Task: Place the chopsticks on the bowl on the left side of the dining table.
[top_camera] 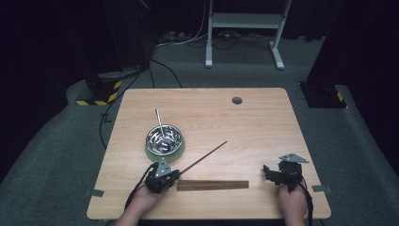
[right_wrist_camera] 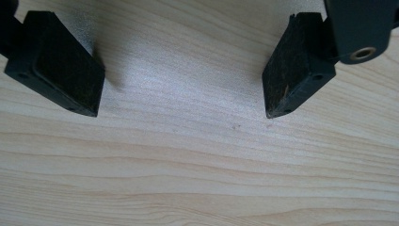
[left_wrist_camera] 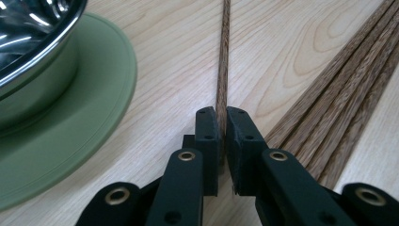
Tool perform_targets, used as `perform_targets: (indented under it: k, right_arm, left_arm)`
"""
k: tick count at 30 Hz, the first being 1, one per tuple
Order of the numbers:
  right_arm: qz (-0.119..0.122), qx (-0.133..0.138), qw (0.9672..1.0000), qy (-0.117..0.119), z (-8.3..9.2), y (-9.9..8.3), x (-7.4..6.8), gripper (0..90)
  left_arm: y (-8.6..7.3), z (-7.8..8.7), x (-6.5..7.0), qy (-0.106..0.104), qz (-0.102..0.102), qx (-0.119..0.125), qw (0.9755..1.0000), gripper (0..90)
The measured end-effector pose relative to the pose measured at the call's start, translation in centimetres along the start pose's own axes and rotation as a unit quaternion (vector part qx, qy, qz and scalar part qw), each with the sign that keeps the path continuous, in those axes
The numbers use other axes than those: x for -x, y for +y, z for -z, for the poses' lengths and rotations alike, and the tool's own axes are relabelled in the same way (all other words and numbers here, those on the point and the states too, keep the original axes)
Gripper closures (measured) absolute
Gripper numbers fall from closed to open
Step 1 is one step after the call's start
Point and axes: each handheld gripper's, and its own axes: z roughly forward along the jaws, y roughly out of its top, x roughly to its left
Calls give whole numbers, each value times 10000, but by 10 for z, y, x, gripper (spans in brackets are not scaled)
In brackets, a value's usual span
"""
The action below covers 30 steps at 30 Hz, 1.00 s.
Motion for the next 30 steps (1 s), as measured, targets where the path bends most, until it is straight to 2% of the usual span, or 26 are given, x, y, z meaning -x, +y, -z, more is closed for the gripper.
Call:
perform_targets:
  k: [3, 11, 12, 14, 16, 20, 21, 22, 26, 30]
  right_arm:
    - [-1, 0, 10000, 0, 0, 0, 0, 133]
    - [-1, 1, 10000, 1, 0, 0, 0, 133]
    - [-1, 0, 10000, 2, 0, 0, 0, 133]
    - [-1, 1, 10000, 0, 0, 0, 0, 133]
    - [0, 1, 10000, 1, 0, 0, 0, 133]
    - [4, 3, 10000, -1, 0, 0, 0, 133]
    - [4, 4, 10000, 0, 0, 0, 0, 133]
    - [3, 3, 10000, 0, 0, 0, 0, 133]
    - [21, 8, 10000, -4, 0, 0, 0, 133]
    - [32, 9, 10000, -2, 0, 0, 0, 133]
  left_arm:
    - [0, 4, -5, 60, 70, 24, 10000, 830]
    - [1, 15, -19, 187, 96, -28, 9998, 828]
    - [1, 14, -19, 177, 131, 47, 9997, 819]
    - [1, 9, -16, 224, 210, 96, 9995, 745]
    - [1, 5, -14, 250, 20, 65, 9997, 695]
    - [4, -7, -8, 416, 15, 169, 9990, 601]
    - [5, -9, -7, 449, -42, 148, 9989, 597]
    - [5, -10, -7, 486, -13, 158, 9987, 594]
    - [7, -10, -10, 307, 266, 161, 9990, 632]
    - [7, -9, -11, 262, 280, 156, 9991, 709]
